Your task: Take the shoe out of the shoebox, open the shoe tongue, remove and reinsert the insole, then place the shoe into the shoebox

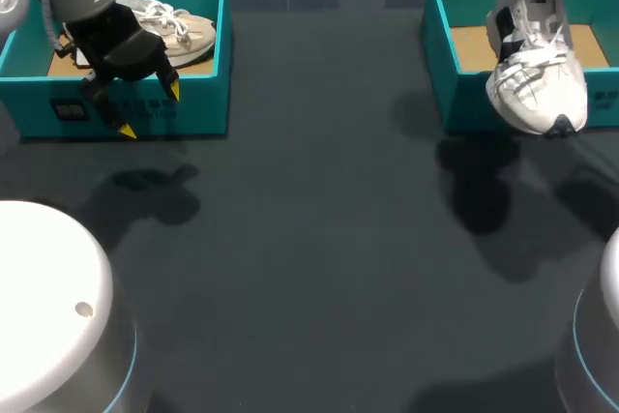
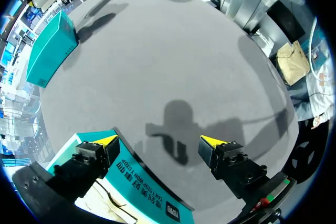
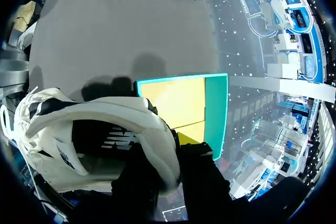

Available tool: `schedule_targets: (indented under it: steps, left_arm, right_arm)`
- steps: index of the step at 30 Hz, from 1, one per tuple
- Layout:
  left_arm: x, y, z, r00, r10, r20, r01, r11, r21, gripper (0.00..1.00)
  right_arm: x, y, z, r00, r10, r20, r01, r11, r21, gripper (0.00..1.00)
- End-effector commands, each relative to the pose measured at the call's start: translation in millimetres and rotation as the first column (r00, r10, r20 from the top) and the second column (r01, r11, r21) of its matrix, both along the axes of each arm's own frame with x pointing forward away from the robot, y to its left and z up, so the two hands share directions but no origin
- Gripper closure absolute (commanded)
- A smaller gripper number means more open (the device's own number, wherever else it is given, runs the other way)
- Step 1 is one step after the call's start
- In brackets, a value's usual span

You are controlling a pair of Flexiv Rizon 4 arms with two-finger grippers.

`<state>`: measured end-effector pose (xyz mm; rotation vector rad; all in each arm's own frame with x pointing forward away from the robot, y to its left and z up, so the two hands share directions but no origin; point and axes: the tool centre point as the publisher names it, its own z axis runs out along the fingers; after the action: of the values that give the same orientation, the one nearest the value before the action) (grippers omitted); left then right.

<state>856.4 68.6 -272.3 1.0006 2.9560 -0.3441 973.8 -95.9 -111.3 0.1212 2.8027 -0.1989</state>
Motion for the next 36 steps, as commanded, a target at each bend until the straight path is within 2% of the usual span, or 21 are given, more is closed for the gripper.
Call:
schedule_targets:
  steps: [1, 8, 10, 14, 18, 20, 25, 29, 36]
  left_arm:
    - [0.3, -0.2, -0.1, 1.000, 0.000, 0.000, 0.000, 1.000, 0.004, 0.00]
    - [0.3, -0.2, -0.1, 1.000, 0.000, 0.000, 0.000, 1.000, 0.004, 0.00]
    - [0.3, -0.2, -0.1, 1.000, 0.000, 0.000, 0.000, 1.000, 0.004, 0.00]
    - [0.3, -0.2, -0.1, 1.000, 0.000, 0.000, 0.000, 1.000, 0.004, 0.00]
    - [0.3, -0.2, -0.1, 1.000, 0.000, 0.000, 0.000, 1.000, 0.004, 0.00]
    - [0.3, -0.2, -0.1, 1.000, 0.000, 0.000, 0.000, 1.000, 0.004, 0.00]
    - [0.3, -0.2, -0.1, 1.000, 0.000, 0.000, 0.000, 1.000, 0.004, 0.00]
    - [0.3, -0.2, -0.1, 1.000, 0.000, 0.000, 0.000, 1.000, 0.004, 0.00]
    - [0.3, -0.2, -0.1, 1.000, 0.000, 0.000, 0.000, 1.000, 0.004, 0.00]
  right_arm:
    - [0.3, 1.4, 1.3, 1.000, -0.002, -0.001, 0.002, 1.000, -0.004, 1.00]
    - [0.3, 1.4, 1.3, 1.000, -0.002, -0.001, 0.002, 1.000, -0.004, 1.00]
    - [13.1, -7.0, 6.5, 0.999, -0.028, 0.022, 0.028, 0.999, 0.015, 1.00]
    - [36.2, -30.6, 14.2, 0.998, -0.059, 0.033, 0.059, 0.998, 0.018, 1.00]
    - [62.2, -58.5, 17.0, 0.999, -0.038, 0.034, 0.037, 0.999, 0.031, 1.00]
    - [76.8, -74.9, 17.1, 0.999, 0.000, 0.050, -0.003, 0.998, 0.070, 1.00]
    - [110.0, -118.7, 10.2, 1.000, -0.002, -0.003, 0.002, 0.999, 0.038, 1.00]
    - [118.7, -149.8, 5.8, 0.999, -0.042, -0.004, 0.042, 0.996, 0.082, 1.00]
    - [117.5, -187.6, -2.1, 0.983, -0.180, 0.023, 0.175, 0.976, 0.129, 1.00]
